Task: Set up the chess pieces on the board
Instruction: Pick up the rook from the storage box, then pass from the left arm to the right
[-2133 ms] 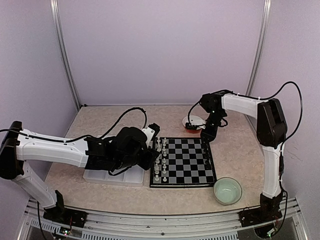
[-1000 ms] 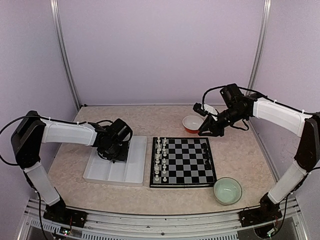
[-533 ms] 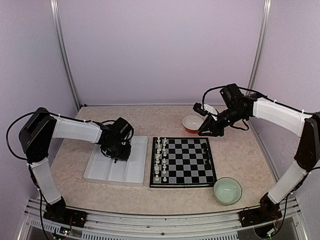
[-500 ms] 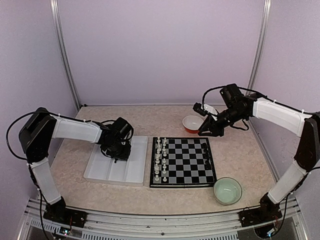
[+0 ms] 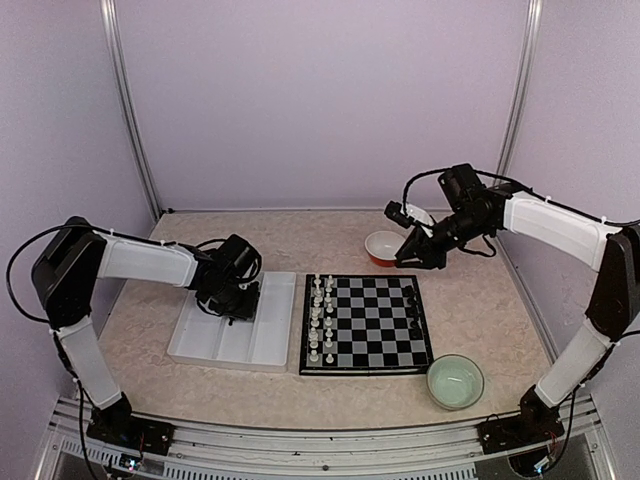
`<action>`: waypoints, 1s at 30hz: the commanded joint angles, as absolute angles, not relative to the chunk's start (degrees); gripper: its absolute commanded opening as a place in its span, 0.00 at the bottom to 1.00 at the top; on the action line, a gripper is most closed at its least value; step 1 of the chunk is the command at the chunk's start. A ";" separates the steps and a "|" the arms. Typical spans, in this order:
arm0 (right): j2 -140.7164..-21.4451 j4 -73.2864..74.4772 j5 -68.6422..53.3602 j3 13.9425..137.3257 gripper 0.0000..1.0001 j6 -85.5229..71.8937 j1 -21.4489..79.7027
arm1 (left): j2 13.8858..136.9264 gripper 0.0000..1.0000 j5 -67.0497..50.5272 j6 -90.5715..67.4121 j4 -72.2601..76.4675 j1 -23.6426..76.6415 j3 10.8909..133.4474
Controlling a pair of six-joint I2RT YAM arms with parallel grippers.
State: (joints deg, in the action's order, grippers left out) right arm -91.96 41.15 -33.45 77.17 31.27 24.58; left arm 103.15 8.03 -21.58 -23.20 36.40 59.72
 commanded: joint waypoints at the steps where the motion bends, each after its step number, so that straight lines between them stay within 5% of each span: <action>1: -92.15 41.95 -36.15 80.98 0.23 29.11 24.96 | 92.32 0.10 5.48 -17.60 -20.09 36.94 55.07; 11: -99.88 43.86 -47.61 90.40 0.22 21.24 29.65 | 75.15 0.10 -1.78 -15.84 -12.26 44.46 49.99; 30: -111.23 46.51 -48.68 106.28 0.27 16.69 41.73 | 77.96 0.10 -5.55 -22.19 0.79 50.93 54.36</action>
State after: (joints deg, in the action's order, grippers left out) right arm -109.65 44.80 -49.95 103.63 16.82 39.81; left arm 77.47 -3.79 -20.18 -5.08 50.70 53.28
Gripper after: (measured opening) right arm 0.265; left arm 0.159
